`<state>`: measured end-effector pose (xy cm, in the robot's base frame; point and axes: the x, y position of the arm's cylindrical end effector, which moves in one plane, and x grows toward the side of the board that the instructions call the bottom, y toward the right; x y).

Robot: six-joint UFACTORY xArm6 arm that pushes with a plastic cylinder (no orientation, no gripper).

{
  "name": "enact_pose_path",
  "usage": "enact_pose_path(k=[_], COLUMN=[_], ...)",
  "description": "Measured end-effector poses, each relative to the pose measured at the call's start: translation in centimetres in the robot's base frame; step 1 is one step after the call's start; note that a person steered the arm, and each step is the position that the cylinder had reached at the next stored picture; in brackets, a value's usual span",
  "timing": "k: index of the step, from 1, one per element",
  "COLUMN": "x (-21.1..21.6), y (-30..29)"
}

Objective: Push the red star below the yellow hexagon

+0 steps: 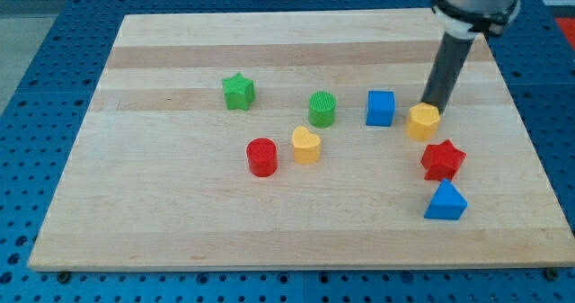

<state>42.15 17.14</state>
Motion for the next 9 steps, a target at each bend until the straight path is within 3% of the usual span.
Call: enact_pose_path(k=[2, 4, 6, 9], x=[1.9, 2.9, 10.4, 10.2], y=[-3.1, 8.9, 5.5, 5.6])
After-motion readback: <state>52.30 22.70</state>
